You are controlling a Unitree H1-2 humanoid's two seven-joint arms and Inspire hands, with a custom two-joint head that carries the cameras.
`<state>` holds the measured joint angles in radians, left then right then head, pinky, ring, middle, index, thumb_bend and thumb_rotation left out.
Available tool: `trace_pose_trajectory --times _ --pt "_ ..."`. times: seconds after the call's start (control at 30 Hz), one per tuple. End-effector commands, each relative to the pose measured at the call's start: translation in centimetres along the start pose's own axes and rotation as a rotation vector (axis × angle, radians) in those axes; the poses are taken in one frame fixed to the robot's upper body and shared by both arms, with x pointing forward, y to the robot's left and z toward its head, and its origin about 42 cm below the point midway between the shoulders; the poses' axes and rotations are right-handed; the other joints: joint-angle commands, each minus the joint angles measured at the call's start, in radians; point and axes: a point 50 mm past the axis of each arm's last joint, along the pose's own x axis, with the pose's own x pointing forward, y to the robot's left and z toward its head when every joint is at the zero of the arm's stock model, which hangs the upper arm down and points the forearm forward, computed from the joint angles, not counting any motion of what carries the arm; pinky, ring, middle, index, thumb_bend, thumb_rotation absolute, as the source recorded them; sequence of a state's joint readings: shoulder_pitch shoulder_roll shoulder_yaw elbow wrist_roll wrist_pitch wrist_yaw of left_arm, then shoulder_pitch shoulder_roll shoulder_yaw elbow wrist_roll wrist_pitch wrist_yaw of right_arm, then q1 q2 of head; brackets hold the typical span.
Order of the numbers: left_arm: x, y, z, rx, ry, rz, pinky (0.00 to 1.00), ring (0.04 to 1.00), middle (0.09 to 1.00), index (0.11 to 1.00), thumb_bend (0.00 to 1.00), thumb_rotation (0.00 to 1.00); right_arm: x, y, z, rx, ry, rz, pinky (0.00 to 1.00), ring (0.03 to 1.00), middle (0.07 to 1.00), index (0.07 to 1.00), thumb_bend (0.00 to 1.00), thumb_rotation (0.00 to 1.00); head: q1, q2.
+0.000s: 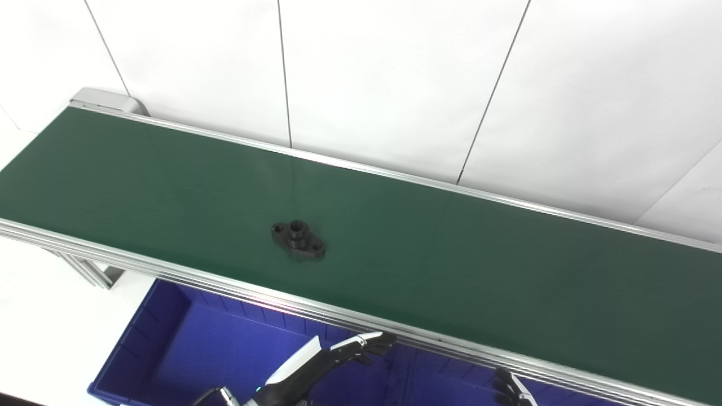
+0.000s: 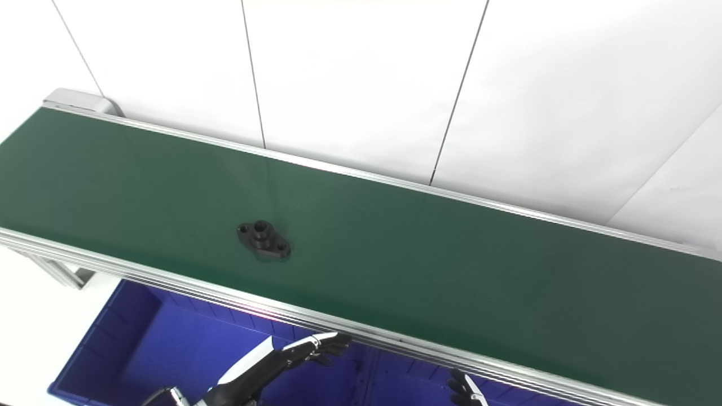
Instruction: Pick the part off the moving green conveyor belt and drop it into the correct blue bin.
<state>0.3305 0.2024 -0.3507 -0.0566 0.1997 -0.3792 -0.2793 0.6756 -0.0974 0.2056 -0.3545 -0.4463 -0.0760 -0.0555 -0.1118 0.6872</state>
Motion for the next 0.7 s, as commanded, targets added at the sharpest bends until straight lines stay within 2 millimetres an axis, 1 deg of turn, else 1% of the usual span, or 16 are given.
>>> trace_pose_trajectory --times 0.0,0.03,0.07,0.13,0.23,0.33,0.4,0.5,0.53,0.57,0.67 --pt "0.0 0.7 1.0 0.002 -0.063 0.015 0.77 0.854 0.896 0.902 0.79 0.16 -0.2 -0.2 1.3 0.012 -0.076 -0.037 0.74 0.815 0.845 0.879 0.85 0.12 -0.030 0.009" --pt "0.0 0.8 1.0 -0.001 -0.064 0.015 0.77 0.856 0.900 0.906 0.78 0.15 -0.3 -0.1 1.4 0.012 -0.077 -0.038 0.74 0.815 0.846 0.879 0.85 0.13 -0.030 0.009" --pt "-0.1 0.9 1.0 0.003 -0.065 0.015 0.77 0.857 0.901 0.906 0.78 0.15 -0.3 -0.1 1.5 0.013 -0.077 -0.037 0.74 0.815 0.846 0.879 0.85 0.13 -0.057 0.017" --pt "-0.1 1.1 1.1 0.013 -0.066 0.017 0.77 0.859 0.907 0.916 0.76 0.16 -0.3 0.0 1.8 0.013 -0.080 -0.039 0.73 0.810 0.844 0.881 0.85 0.14 -0.072 0.024" --pt "-0.1 1.3 1.2 0.024 -0.056 0.008 0.81 0.871 0.911 0.922 0.74 0.18 -0.3 0.1 2.1 0.033 -0.085 -0.048 0.71 0.799 0.841 0.880 0.85 0.15 -0.077 0.029" --pt "0.0 1.4 1.3 0.029 -0.052 0.006 0.81 0.874 0.912 0.925 0.74 0.22 -0.3 0.0 2.3 0.058 -0.113 -0.070 0.70 0.787 0.830 0.871 0.85 0.13 -0.076 0.039" --pt "0.0 1.3 1.5 0.029 -0.062 0.013 0.81 0.872 0.905 0.921 0.73 0.19 -0.4 -0.1 2.5 0.079 -0.134 -0.089 0.71 0.787 0.830 0.865 0.84 0.10 -0.076 0.050" --pt "0.1 1.3 1.7 0.015 -0.067 0.014 0.81 0.870 0.905 0.924 0.72 0.17 -0.5 -0.4 2.8 0.105 -0.158 -0.117 0.71 0.781 0.827 0.861 0.82 0.10 -0.090 0.065" --pt "0.1 1.3 1.7 0.012 -0.066 0.013 0.81 0.873 0.907 0.926 0.71 0.17 -0.6 -0.4 2.9 0.109 -0.161 -0.122 0.72 0.785 0.827 0.860 0.82 0.12 -0.090 0.065" --pt "0.1 1.4 1.8 0.009 -0.065 0.014 0.81 0.875 0.908 0.926 0.71 0.17 -0.6 -0.5 3.2 0.112 -0.173 -0.136 0.73 0.787 0.827 0.859 0.81 0.12 -0.108 0.079" --pt "0.1 1.5 1.8 0.003 -0.058 0.015 0.79 0.866 0.912 0.931 0.70 0.18 -0.6 -0.9 3.9 0.102 -0.208 -0.174 0.74 0.792 0.824 0.861 0.80 0.19 -0.126 0.089"
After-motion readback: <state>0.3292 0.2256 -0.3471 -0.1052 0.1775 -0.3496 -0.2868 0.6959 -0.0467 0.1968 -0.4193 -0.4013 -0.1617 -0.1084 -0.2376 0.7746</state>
